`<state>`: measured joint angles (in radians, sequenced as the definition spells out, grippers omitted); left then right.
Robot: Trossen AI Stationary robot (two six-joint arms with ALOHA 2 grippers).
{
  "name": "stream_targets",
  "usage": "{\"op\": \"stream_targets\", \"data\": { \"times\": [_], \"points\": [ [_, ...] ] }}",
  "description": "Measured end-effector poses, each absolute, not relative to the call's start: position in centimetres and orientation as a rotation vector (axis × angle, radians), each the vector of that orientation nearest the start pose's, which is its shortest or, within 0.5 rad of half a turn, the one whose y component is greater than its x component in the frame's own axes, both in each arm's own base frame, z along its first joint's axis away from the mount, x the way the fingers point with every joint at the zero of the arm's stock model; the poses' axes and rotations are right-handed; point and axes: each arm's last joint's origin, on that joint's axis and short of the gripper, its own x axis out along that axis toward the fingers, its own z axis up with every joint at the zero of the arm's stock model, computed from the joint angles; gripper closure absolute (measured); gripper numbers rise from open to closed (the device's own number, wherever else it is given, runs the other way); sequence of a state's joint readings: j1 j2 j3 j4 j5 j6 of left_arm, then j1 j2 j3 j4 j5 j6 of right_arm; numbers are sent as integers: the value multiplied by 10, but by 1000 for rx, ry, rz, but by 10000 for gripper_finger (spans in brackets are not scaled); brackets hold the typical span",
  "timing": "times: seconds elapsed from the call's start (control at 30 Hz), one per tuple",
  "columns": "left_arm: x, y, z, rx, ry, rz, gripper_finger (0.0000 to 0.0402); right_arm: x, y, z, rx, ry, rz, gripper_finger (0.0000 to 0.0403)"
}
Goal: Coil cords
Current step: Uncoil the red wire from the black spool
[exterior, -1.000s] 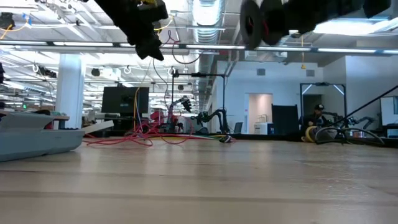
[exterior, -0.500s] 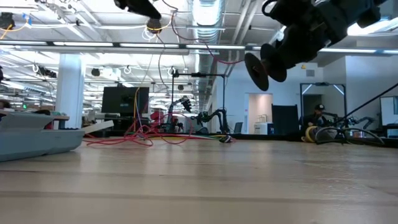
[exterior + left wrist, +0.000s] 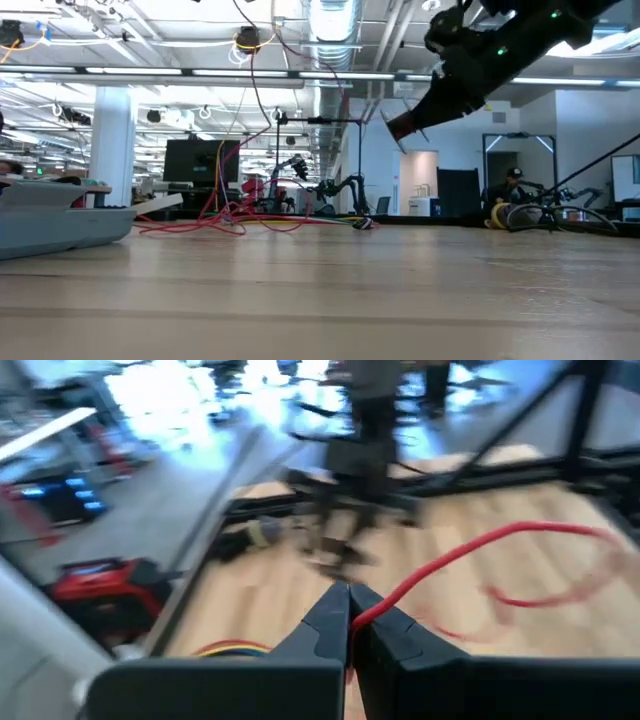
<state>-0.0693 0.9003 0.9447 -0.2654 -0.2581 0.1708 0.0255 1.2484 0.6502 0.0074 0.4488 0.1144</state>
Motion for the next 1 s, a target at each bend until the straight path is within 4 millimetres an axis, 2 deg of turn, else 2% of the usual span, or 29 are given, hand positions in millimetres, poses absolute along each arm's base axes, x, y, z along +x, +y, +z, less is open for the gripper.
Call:
{"op": "stream_targets", "data": {
  "times": [0.17, 0.4, 0.77, 0.9, 1.0],
  "points": [
    [198, -20, 353, 200, 254, 47, 401, 248, -17, 215, -46, 521, -656, 295],
    [206, -26, 330, 216, 294, 20, 401, 248, -19, 218, -65, 486, -727, 295],
    [212, -20, 290, 146, 326, 72, 398, 259, 12, 241, -206, 286, -569, 295],
    [219, -12, 276, 119, 346, 92, 372, 261, 23, 247, -223, 226, -452, 295],
    [225, -5, 261, 103, 396, 43, 335, 263, 30, 251, -225, 180, -353, 295]
  ]
}}
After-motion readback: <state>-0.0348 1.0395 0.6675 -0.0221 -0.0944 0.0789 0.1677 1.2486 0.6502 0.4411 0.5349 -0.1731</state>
